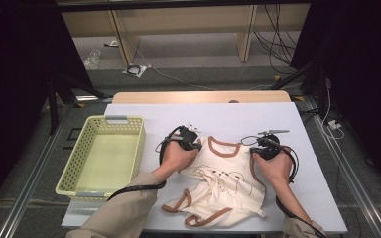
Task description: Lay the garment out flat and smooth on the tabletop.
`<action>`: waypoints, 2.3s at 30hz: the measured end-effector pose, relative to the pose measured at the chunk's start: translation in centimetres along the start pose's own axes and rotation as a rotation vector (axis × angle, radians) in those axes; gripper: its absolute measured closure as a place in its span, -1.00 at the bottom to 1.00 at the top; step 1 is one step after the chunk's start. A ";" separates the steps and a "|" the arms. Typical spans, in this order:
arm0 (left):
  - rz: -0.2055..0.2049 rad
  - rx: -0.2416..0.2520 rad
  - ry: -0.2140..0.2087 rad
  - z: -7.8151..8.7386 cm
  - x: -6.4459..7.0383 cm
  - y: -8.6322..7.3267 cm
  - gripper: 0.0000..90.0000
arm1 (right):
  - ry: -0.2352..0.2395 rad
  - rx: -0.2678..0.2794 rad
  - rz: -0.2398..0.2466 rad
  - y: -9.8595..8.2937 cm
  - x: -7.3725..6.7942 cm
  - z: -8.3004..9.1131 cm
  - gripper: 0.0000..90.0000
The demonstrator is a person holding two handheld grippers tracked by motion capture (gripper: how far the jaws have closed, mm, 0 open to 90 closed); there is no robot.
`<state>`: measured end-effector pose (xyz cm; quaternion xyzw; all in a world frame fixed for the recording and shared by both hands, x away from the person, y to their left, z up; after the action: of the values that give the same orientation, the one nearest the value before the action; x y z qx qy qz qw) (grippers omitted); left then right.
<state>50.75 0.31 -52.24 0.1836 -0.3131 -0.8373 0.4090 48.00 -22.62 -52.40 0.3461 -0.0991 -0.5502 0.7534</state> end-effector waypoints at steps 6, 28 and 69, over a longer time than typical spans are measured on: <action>0.021 0.075 -0.015 2.0 0.0 1.0 0.96 | -0.006 0.069 0.026 0.9 -0.7 1.0 0.96; 0.038 0.301 -0.004 9.0 -1.6 2.6 0.96 | -0.027 0.345 0.184 3.9 -5.2 6.5 0.96; 0.077 0.106 0.324 2.9 -9.9 5.7 -0.06 | -0.077 0.135 0.217 10.4 -4.0 -3.2 0.68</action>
<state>58.34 6.65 -45.76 0.3253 -0.2934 -0.7627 0.4757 56.14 -16.12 -47.32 0.3619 -0.2017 -0.4704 0.7792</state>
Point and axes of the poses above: each handheld gripper's, and its own axes: z roughly backward along the jaws, y roughly out of its top, x roughly to its right, the point moved 7 cm from there along -z, roughly forward along the jaws, and after that the axes turned 9 degrees about y, right-handed, at the moved point
